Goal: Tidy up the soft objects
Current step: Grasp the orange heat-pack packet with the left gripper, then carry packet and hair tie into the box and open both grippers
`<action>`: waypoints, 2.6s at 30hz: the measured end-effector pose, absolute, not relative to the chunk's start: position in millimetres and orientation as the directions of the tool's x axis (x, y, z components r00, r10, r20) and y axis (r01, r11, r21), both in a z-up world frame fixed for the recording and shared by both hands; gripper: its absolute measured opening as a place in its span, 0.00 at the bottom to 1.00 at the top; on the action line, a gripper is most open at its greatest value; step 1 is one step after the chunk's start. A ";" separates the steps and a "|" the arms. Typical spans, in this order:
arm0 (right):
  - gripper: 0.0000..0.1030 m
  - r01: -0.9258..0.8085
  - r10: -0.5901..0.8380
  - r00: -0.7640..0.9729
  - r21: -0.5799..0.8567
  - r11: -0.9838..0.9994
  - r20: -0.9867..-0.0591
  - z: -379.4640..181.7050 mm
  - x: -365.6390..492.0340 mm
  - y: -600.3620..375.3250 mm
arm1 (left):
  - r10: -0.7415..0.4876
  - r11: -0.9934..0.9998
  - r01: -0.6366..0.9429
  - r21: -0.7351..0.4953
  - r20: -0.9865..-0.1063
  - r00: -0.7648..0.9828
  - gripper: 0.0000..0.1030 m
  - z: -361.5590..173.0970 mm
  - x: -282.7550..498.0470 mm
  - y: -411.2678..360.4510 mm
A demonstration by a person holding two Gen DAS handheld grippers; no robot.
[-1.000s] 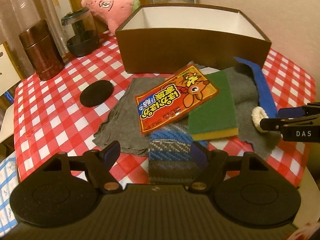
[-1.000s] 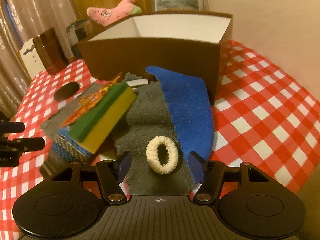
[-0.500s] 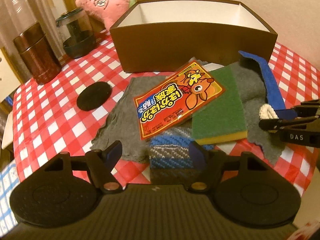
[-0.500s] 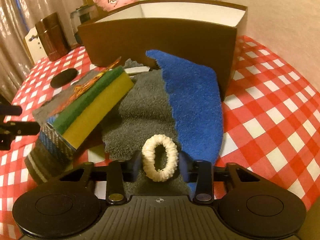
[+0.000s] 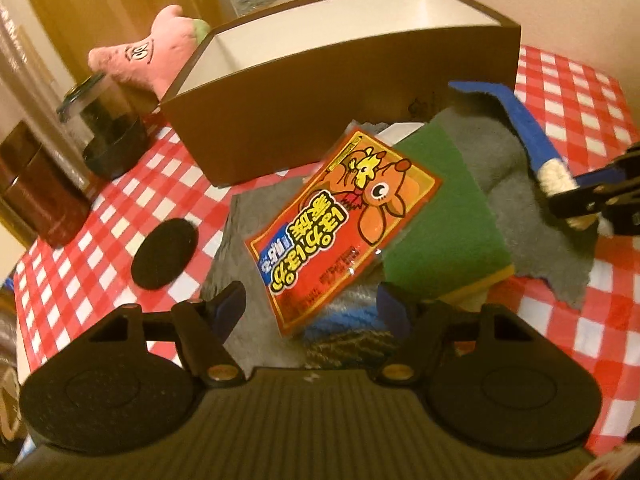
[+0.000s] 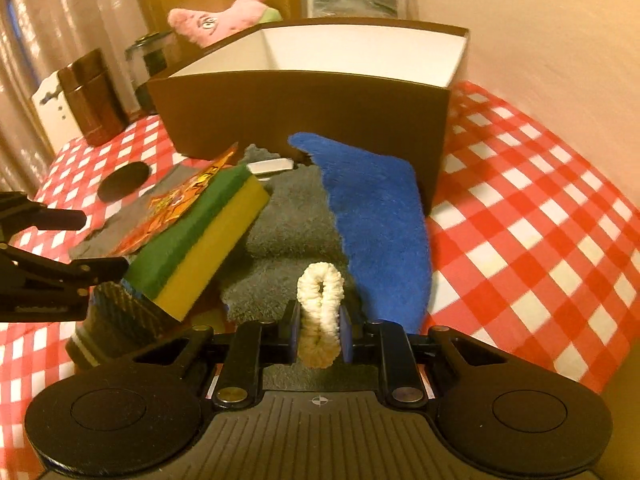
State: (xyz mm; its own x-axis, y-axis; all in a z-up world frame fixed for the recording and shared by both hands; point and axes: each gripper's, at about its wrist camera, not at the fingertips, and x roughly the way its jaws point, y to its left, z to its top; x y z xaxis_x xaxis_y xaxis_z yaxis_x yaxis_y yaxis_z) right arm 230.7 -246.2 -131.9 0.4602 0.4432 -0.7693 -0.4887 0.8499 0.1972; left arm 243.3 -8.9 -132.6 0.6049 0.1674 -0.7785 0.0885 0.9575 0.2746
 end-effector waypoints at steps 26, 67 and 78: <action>0.20 -0.390 0.398 0.453 0.224 0.893 -0.798 -137.3 238.5 -261.9 | 0.164 0.899 0.173 0.402 -0.676 0.719 0.16 -136.4 278.4 -9.2; 0.20 -0.494 0.487 0.564 0.200 0.846 -0.667 -46.6 266.6 -248.4 | 0.108 0.977 0.036 0.210 -0.632 0.767 0.03 -23.5 285.6 35.5; 0.20 -0.523 0.514 0.609 0.181 0.833 -0.604 -12.7 332.1 -221.5 | 0.031 0.989 0.059 0.135 -0.586 0.810 0.03 13.5 356.8 13.6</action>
State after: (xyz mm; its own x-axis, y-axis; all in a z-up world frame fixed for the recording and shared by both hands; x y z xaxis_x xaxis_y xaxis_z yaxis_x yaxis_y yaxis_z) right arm 332.1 -221.5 -12.7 0.6086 0.5144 -0.6041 -0.5235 0.8325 0.1815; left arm 356.8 13.6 13.5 0.8097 0.0315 -0.5861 0.0590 0.9891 0.1346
